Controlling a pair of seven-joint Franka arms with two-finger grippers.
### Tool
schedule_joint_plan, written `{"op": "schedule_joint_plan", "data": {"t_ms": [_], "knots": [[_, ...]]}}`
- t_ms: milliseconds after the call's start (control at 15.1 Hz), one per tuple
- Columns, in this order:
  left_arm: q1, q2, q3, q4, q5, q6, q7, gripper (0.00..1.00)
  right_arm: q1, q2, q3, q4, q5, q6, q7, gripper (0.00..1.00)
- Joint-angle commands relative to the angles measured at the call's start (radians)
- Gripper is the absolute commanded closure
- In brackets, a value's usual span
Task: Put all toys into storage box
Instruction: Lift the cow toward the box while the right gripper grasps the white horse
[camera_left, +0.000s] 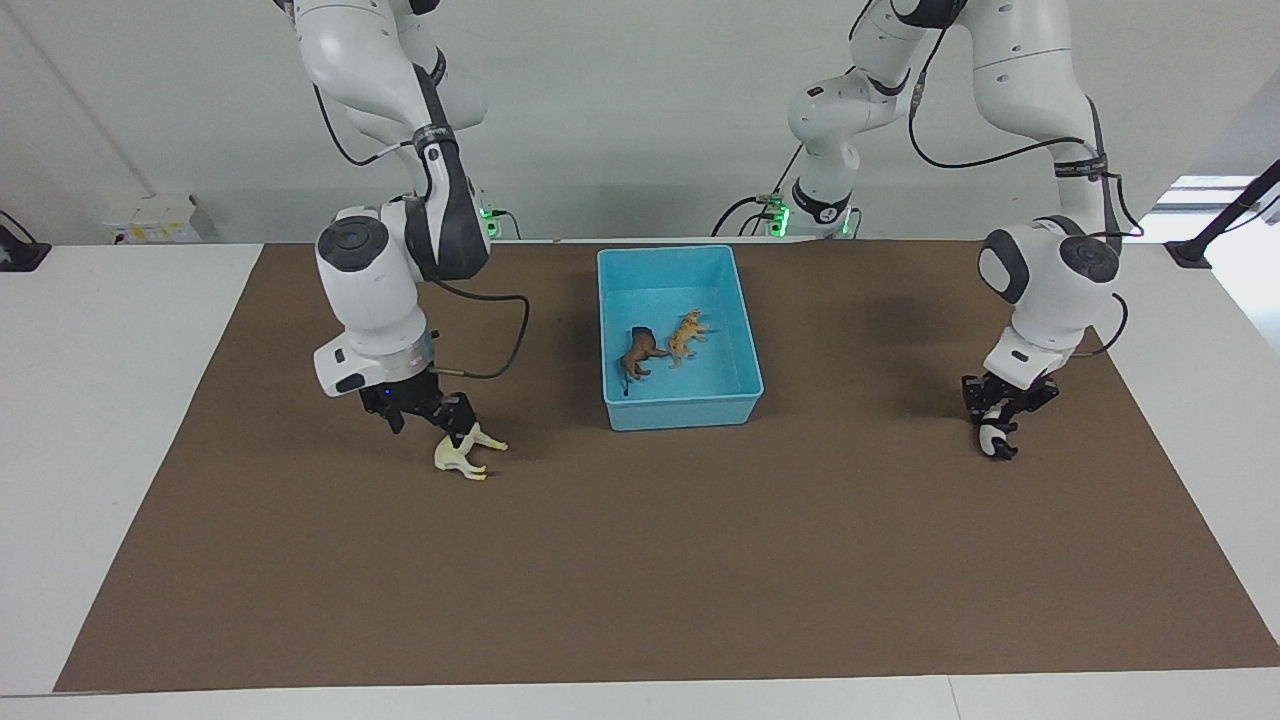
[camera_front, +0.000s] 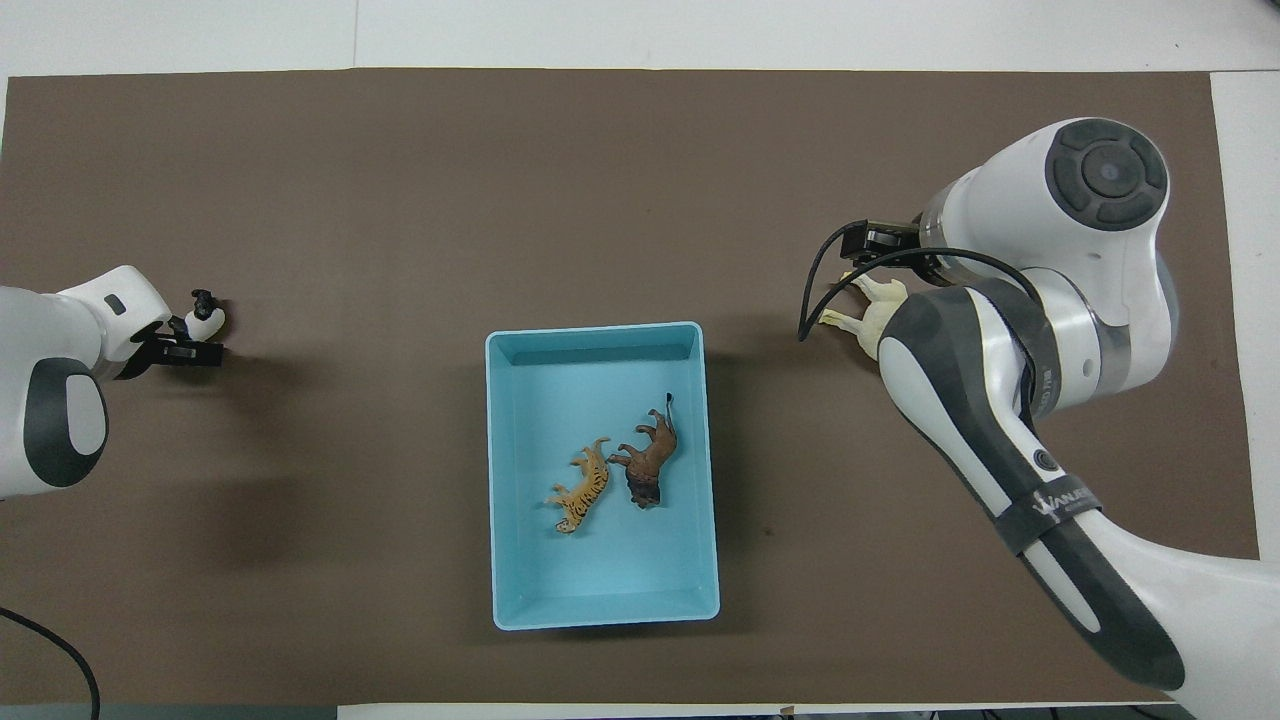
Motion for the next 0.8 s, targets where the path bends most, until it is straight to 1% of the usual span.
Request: {"op": "schedule_joint_plan", "data": {"t_ms": [0,133,199,331,464,530,596,663,729], "knots": [[-0.019,0.013,0.004,0.032,0.017,-0.025,-0.061,1.00,-0.015,-0.032,0.017,-0.059,0.011,0.023,0.027,0.00],[-0.034,0.014,0.002,0.099,0.017,-0.112,-0.119,1.00,0.016,0.018,0.017,-0.058,0.011,0.077,0.084,0.00],[-0.062,0.014,0.001,0.155,0.017,-0.191,-0.154,1.00,0.037,0.034,0.015,-0.059,0.011,0.095,0.091,0.00],[-0.128,-0.002,-0.010,0.254,0.017,-0.391,-0.254,1.00,0.044,0.046,0.015,-0.061,0.011,0.100,0.095,0.00],[-0.242,-0.079,-0.022,0.296,-0.001,-0.587,-0.445,1.00,0.044,0.063,0.015,-0.065,0.011,0.114,0.084,0.00],[-0.305,-0.129,-0.028,0.289,-0.027,-0.643,-0.563,1.00,0.042,0.074,0.015,-0.077,0.010,0.144,0.082,0.00],[-0.394,-0.157,-0.028,0.283,-0.048,-0.664,-0.705,1.00,0.041,0.078,0.015,-0.096,0.010,0.175,0.081,0.00],[-0.484,-0.165,-0.028,0.282,-0.062,-0.669,-0.843,1.00,0.036,0.081,0.015,-0.111,0.010,0.190,0.081,0.00],[-0.549,-0.168,-0.028,0.282,-0.082,-0.666,-0.965,1.00,0.033,0.083,0.015,-0.119,0.010,0.193,0.081,0.00]]}}
